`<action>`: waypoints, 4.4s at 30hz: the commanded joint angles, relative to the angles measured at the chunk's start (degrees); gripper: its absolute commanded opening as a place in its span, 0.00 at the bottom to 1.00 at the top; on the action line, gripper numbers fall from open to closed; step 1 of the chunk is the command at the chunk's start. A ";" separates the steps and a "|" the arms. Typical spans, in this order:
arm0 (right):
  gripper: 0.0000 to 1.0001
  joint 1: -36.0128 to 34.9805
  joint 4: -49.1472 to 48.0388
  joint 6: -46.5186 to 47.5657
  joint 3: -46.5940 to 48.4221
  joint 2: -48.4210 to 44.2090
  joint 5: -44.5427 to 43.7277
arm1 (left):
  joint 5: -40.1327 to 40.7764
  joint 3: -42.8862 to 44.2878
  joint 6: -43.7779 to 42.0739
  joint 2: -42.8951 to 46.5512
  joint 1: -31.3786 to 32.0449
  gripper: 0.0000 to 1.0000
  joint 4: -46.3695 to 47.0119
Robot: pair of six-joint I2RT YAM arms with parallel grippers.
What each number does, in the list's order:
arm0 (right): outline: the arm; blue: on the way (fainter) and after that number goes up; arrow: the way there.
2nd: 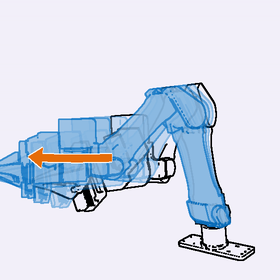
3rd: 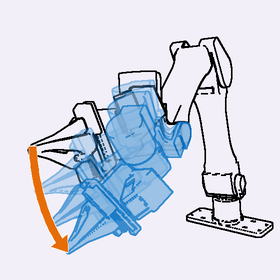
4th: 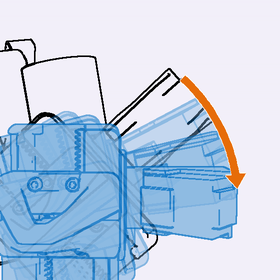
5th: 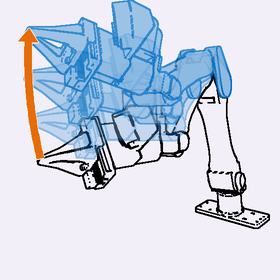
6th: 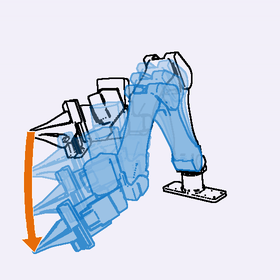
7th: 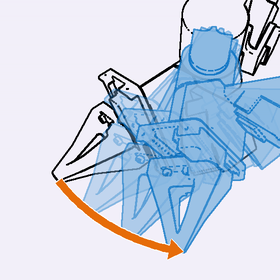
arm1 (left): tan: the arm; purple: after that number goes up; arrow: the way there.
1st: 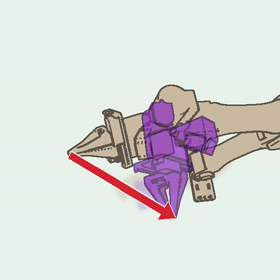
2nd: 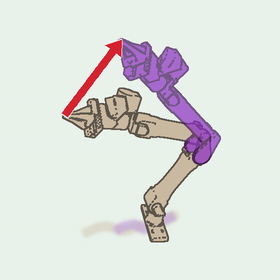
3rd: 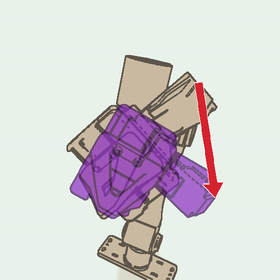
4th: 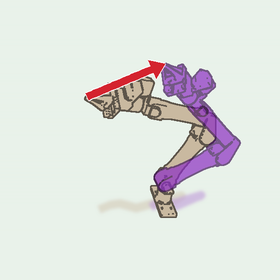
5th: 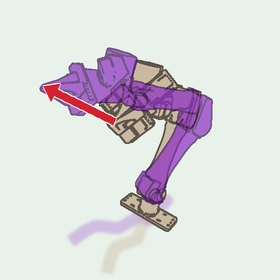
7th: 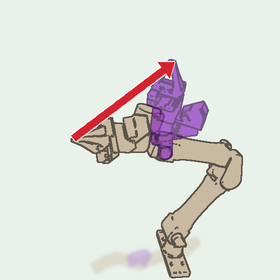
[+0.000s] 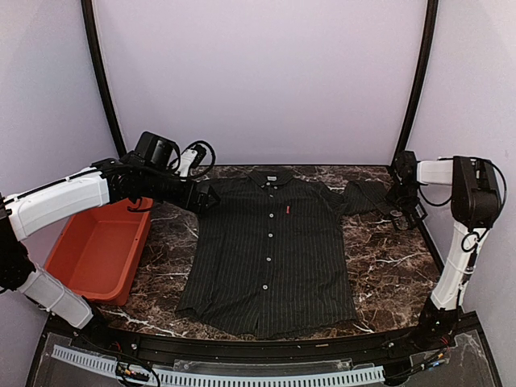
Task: Pin the brooch onto the clothing
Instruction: Pick up the brooch from the brooch box, then place the brooch on the flattened clothing.
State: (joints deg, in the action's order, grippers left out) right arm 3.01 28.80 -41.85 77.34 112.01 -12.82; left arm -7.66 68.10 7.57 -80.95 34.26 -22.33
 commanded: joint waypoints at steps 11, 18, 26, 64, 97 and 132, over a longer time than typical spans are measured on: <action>0.60 -0.29 1.44 0.58 3.43 3.64 0.23 | 0.10 -0.86 -0.37 0.37 -0.07 0.99 -0.02; 0.59 -0.23 1.46 0.80 3.44 4.44 0.34 | 0.10 -0.86 -0.35 0.34 -0.07 0.99 -0.01; 0.57 -0.23 1.51 0.91 3.68 5.81 0.60 | 0.10 -0.86 -0.31 0.35 -0.07 0.99 -0.05; 0.20 -0.11 1.45 1.51 3.08 1.46 1.58 | 0.19 -0.86 -0.44 0.53 -0.07 0.99 -0.12; 0.00 -9.75 1.70 8.10 10.33 -2.69 0.47 | 0.63 -0.77 -0.43 0.35 -0.07 0.99 -0.26; 0.08 -53.46 24.26 12.31 21.76 10.40 -7.30 | 2.39 -2.66 3.38 1.45 -4.72 0.99 1.70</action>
State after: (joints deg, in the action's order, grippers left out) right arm -48.69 50.63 -28.60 96.77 119.15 -17.82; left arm -5.30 66.48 10.46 -80.60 29.98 -20.97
